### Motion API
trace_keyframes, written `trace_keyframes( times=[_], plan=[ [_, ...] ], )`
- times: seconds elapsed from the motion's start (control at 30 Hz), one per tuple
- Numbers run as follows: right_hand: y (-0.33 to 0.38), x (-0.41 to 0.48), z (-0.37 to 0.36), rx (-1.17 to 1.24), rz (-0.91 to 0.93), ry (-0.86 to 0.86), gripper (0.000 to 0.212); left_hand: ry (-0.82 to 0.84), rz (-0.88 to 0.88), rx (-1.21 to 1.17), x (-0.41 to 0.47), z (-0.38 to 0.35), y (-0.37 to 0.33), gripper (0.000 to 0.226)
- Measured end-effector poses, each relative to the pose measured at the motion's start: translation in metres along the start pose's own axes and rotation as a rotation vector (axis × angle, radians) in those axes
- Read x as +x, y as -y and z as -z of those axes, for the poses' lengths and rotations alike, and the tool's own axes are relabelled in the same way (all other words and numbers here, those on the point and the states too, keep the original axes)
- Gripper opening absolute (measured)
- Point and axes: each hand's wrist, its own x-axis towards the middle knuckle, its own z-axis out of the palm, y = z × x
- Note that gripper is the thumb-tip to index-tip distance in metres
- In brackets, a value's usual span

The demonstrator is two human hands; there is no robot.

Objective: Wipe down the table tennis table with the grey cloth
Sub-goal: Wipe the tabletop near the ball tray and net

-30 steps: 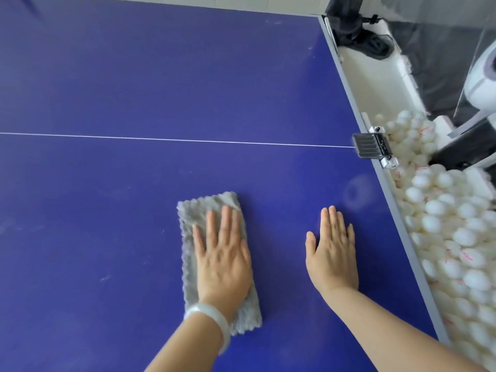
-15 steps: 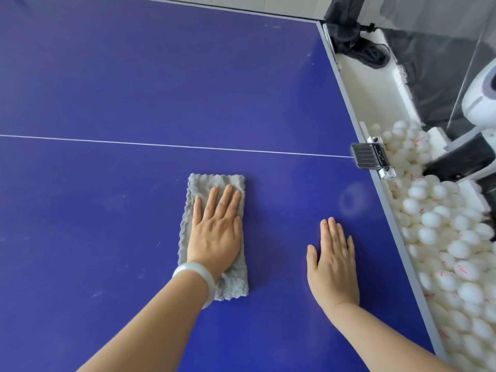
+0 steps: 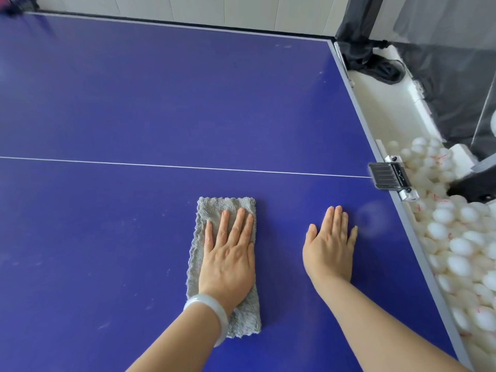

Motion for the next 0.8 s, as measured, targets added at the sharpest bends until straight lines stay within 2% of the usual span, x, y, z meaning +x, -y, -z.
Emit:
trace_keyframes(
  times=[0.17, 0.33, 0.4, 0.53, 0.73, 0.8],
  plan=[
    [-0.006, 0.004, -0.005, 0.042, 0.01, -0.003, 0.063, 0.126, -0.377, 0.022, 0.036, -0.009, -0.051, 0.061],
    [-0.009, 0.006, -0.006, 0.037, 0.016, -0.009, 0.061, 0.175, -0.447, 0.117, 0.102, -0.012, -0.083, 0.059],
    [-0.009, 0.005, -0.006, 0.004, 0.011, -0.006, 0.065, 0.165, -0.407, 0.139, 0.118, -0.011, -0.079, 0.06],
    [-0.01, 0.004, -0.007, 0.029, 0.019, -0.01, 0.068, 0.085, -0.184, 0.011, 0.125, -0.006, -0.047, 0.056],
    [-0.008, 0.004, -0.009, -0.009, 0.015, -0.021, 0.069, 0.009, -0.008, 0.026, 0.091, 0.011, 0.037, 0.056],
    [-0.008, 0.004, -0.009, -0.009, 0.014, -0.017, 0.07, -0.017, 0.121, 0.018, 0.074, 0.017, 0.058, 0.056]
  ],
)
